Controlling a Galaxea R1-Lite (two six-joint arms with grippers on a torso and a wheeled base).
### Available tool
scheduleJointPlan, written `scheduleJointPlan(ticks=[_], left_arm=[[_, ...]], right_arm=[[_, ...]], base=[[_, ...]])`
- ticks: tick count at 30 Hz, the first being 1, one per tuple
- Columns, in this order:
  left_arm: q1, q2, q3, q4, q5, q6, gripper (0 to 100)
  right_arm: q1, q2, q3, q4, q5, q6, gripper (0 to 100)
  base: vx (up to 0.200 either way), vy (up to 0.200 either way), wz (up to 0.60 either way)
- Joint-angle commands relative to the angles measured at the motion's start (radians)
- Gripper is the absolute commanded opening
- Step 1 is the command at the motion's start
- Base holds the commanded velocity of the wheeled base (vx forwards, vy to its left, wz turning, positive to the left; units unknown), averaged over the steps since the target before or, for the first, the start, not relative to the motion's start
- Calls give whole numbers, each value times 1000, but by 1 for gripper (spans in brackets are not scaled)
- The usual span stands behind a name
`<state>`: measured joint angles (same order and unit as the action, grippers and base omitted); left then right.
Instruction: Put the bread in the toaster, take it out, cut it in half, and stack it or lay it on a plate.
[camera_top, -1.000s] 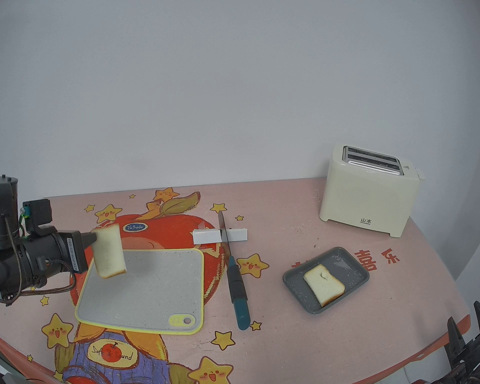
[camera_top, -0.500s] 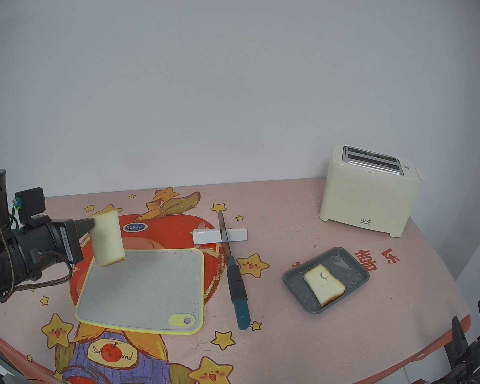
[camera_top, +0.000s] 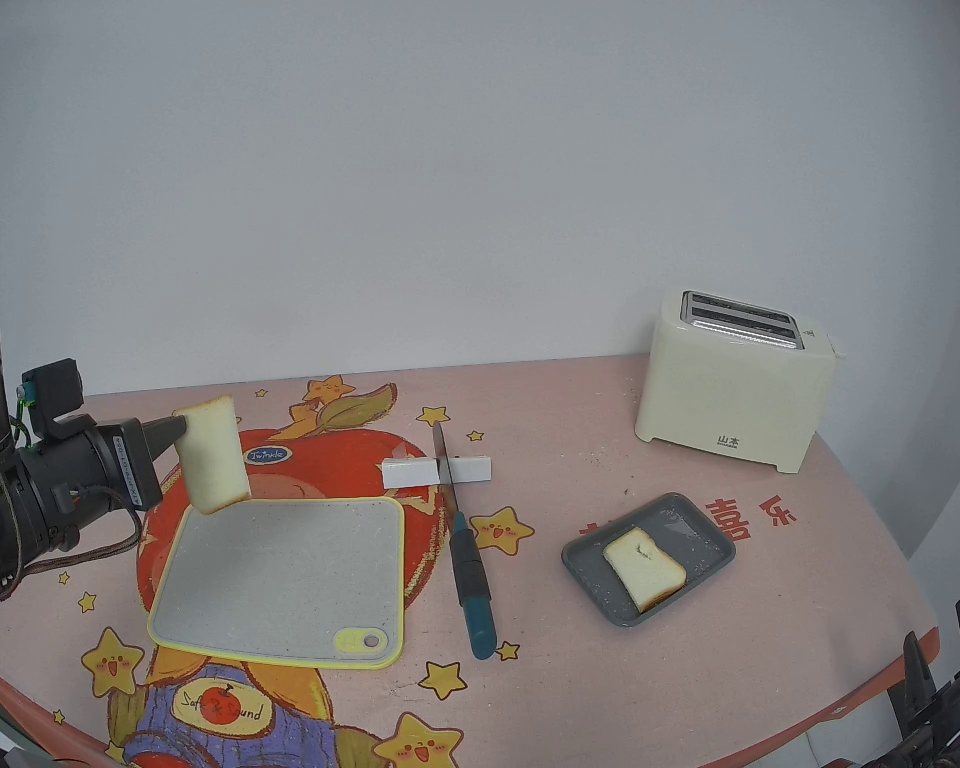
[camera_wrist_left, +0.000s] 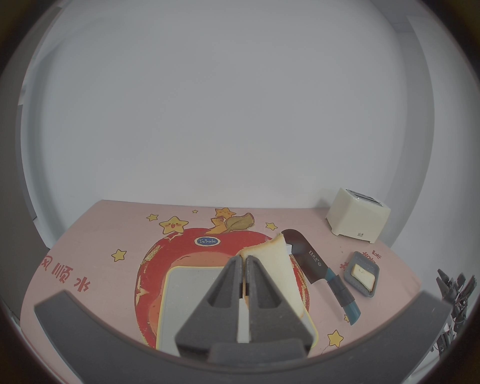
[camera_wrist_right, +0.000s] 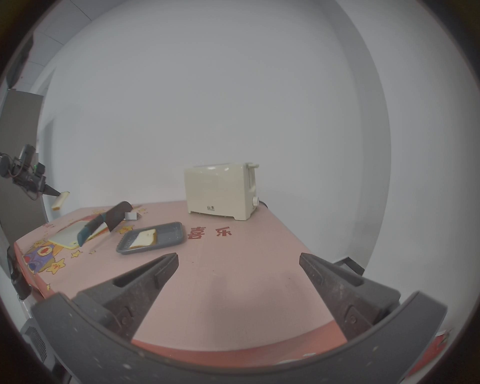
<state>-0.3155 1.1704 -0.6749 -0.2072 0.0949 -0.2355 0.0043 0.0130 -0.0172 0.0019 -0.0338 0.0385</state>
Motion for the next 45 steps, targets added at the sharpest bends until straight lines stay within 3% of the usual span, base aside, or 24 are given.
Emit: scheduleJointPlan(ticks=[1, 9, 24, 27, 31, 45], left_arm=[[-2, 2, 5, 0, 0, 1, 0], [-4, 0, 11, 0, 0, 12, 0], [-5, -2, 18, 0, -1, 22, 0], [-5, -2, 18, -1, -24, 12, 0], [-4, -3, 17, -1, -53, -2, 0], [-5, -3, 20, -1, -55, 12, 0]], right_arm=[[0, -13, 17, 0, 0, 0, 100], [0, -13, 17, 0, 0, 0, 100], [0, -13, 17, 0, 0, 0, 100], [0, -13, 17, 0, 0, 0, 100], [0, -13, 17, 0, 0, 0, 100], [0, -13, 17, 0, 0, 0, 100]], base=[[0, -200, 0], [0, -200, 0], [0, 0, 0], [0, 0, 0], [0, -200, 0], [0, -200, 0]])
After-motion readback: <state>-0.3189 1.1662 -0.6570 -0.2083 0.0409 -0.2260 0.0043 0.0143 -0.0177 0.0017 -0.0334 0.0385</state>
